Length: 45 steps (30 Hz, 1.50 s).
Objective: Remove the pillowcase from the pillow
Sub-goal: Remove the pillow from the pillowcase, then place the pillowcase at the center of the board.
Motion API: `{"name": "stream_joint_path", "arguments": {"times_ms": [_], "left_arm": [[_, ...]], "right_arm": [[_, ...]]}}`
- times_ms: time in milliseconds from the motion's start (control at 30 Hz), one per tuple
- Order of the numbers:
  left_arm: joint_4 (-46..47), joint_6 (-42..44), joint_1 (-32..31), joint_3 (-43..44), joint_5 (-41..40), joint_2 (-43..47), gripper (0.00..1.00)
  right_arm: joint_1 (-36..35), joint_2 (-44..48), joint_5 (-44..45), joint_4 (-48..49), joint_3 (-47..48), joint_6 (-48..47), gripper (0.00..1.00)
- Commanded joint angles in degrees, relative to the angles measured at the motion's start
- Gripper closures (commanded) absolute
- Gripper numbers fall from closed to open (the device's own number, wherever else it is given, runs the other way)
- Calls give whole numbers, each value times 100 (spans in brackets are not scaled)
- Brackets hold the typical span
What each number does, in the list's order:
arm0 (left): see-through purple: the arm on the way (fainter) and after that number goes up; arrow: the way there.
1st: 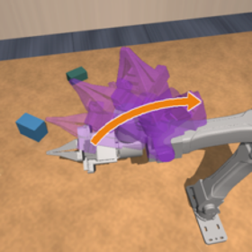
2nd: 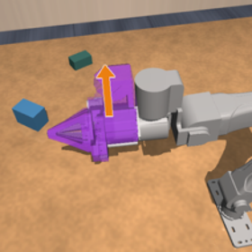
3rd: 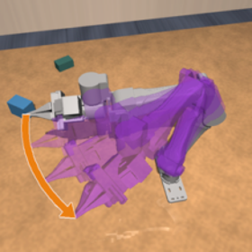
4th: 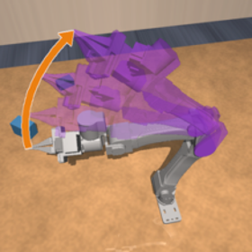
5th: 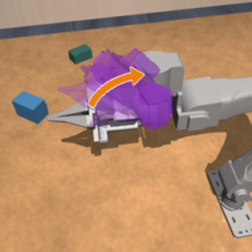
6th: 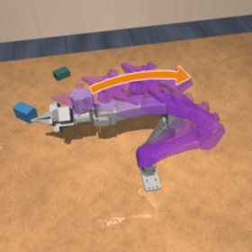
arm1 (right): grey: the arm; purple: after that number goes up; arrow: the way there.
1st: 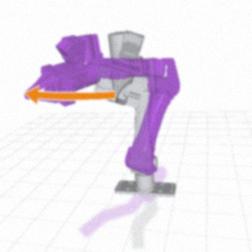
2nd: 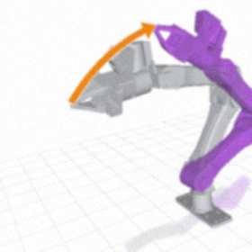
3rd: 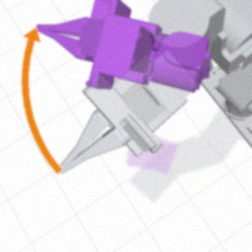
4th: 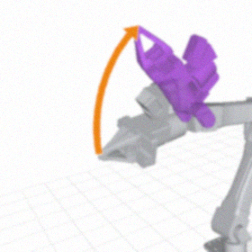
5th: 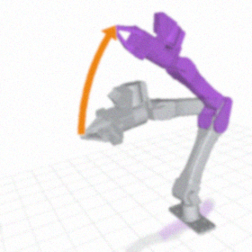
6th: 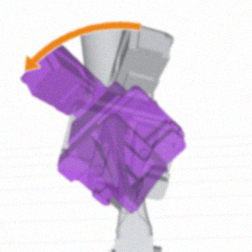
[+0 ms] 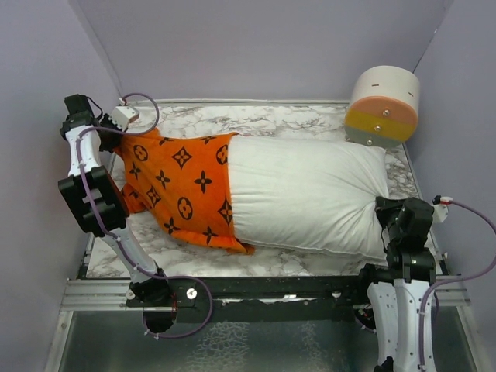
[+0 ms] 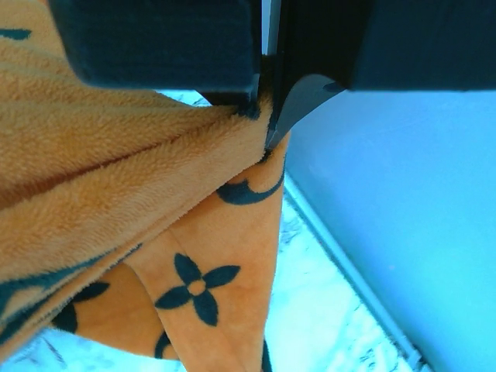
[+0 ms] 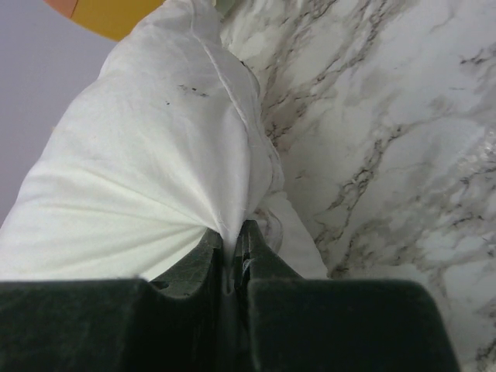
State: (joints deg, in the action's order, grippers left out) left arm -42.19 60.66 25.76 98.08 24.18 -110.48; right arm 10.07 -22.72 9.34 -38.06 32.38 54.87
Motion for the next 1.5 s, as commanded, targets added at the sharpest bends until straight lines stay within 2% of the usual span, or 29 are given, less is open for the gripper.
{"name": "stream_joint_path", "arguments": {"times_ms": [0,167,300,567,633,700,833,900,1033,1200,1267,1333,1400,1467], "left_arm": [[1547,-653,415,629,-1620,-40,100],[1171,-1382,470,1912,-1585,-338,100],[1053,-1640,530,2726,-1484,-554,100],[980,-1839,461,3062,-1420,-785,100],[716,-2058,442,3270,-1064,-817,100],[318,-2231,306,3527,-514,-776,100],[-624,-2339,-382,3785,674,-327,100],[-788,-2427,-802,3700,1438,91,100],[-851,-2694,-1564,3519,2463,933,100],[-830,-2971,-2066,2895,3226,2033,100],[-641,-3069,-2136,2338,3368,2489,100],[-474,-3123,-2185,1774,3418,2919,100],[-412,-3013,-2205,1299,3476,3276,100],[-404,-2894,-2213,827,3532,3641,87]], "right_arm": [[198,452,2264,-568,278,369,99],[198,132,2025,-601,463,967,99],[198,-140,2275,-430,755,1031,99],[198,-715,2396,-24,1235,975,99],[193,-793,2211,87,1218,930,99],[198,-861,1555,451,1055,739,99],[196,-1173,424,974,777,418,99],[192,-1278,71,1143,752,195,99],[191,-1327,-494,1466,781,-163,99],[-10,-1765,-1204,1788,908,-189,99],[-476,-1983,-1124,2043,913,-279,91],[-1063,-2364,-791,1976,1272,-558,63],[-1377,-2637,-495,1710,1637,-810,41],[-1393,-2708,-591,1723,1843,-1064,5]]}}
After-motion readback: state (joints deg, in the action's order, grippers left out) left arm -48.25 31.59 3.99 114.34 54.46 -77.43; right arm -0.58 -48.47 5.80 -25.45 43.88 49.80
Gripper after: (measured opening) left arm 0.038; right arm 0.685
